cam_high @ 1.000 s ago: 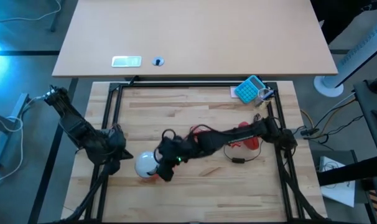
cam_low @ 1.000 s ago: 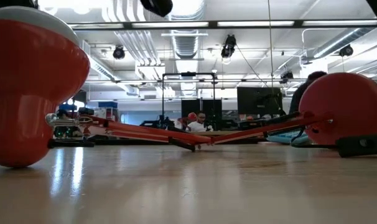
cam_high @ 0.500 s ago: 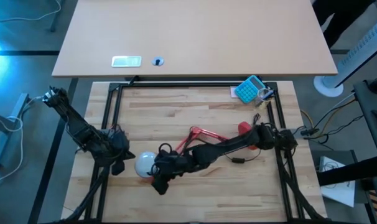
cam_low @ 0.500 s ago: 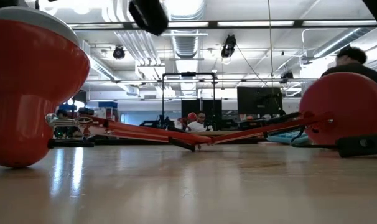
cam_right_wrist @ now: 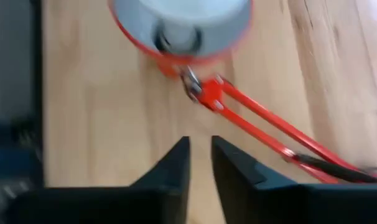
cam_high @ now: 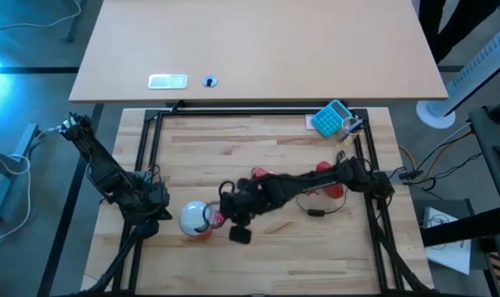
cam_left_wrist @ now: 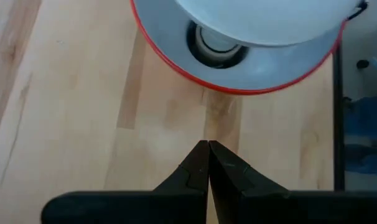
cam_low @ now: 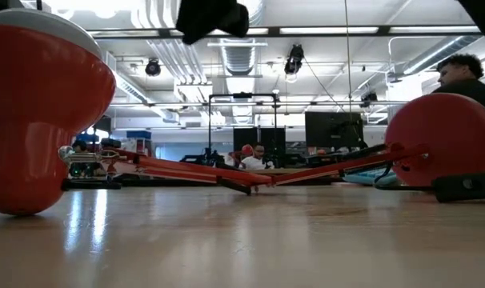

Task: Screw lightbulb
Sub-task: Insert the lightbulb into the orange desk lamp, then remove the lightbulb from the orange desk lamp

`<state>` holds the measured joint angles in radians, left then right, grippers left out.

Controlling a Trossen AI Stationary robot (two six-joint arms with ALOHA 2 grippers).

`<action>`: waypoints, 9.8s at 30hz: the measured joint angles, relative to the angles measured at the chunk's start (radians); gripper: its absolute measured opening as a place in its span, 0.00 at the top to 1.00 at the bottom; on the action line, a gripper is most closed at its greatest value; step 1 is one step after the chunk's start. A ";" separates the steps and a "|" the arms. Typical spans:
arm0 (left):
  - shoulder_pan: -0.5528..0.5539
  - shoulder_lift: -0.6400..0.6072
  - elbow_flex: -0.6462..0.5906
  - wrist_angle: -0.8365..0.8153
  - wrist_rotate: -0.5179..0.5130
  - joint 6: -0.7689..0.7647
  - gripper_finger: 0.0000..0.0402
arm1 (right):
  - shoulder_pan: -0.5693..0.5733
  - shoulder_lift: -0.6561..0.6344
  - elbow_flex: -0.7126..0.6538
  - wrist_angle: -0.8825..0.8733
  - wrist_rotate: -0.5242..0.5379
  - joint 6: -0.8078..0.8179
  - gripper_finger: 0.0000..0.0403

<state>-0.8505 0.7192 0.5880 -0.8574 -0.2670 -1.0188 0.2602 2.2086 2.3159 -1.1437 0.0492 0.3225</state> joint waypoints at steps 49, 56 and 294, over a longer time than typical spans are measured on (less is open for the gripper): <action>0.000 0.090 0.005 -0.154 0.201 -0.185 1.00 | -0.218 0.290 -0.041 0.149 -0.289 -0.768 0.57; 0.000 0.055 0.044 -0.217 0.172 -0.211 1.00 | -0.223 0.280 -0.038 0.147 -0.291 -0.744 0.64; 0.003 -0.161 -0.330 0.394 -0.537 -0.255 0.61 | -0.310 -0.046 -0.870 1.313 0.557 -0.916 0.97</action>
<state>-0.8474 0.5583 0.2575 -0.4631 -0.8041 -1.2735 -0.0502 2.1628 1.4461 0.1696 0.6059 -0.5930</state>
